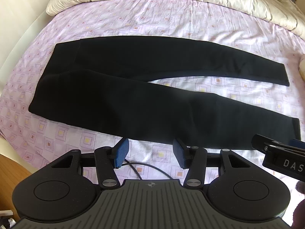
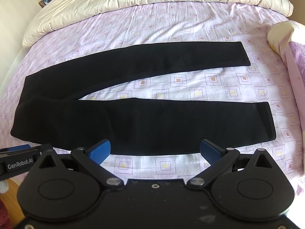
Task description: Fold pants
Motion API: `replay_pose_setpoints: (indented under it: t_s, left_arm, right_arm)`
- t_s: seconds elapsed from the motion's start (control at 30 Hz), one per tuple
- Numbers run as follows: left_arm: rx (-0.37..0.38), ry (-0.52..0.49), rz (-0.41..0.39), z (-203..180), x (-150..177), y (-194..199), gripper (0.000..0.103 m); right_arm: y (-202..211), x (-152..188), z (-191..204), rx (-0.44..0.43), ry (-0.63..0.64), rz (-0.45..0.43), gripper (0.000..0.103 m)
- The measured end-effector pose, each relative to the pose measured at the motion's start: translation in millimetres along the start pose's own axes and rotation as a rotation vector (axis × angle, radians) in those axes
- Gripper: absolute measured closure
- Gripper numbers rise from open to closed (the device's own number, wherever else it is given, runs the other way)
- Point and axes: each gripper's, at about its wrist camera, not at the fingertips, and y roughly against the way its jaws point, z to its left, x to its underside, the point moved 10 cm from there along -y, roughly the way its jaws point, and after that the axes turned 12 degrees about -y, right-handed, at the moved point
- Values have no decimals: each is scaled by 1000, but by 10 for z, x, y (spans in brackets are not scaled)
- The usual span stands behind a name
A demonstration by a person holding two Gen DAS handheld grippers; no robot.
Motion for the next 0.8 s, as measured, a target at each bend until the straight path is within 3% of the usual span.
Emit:
replay_pose_setpoints:
  t_s: [0.8]
  left_arm:
    - [-2,-14,41,-33,6,-72,53]
  right_arm:
    - [-134,14,-32,-25,-21,40,0]
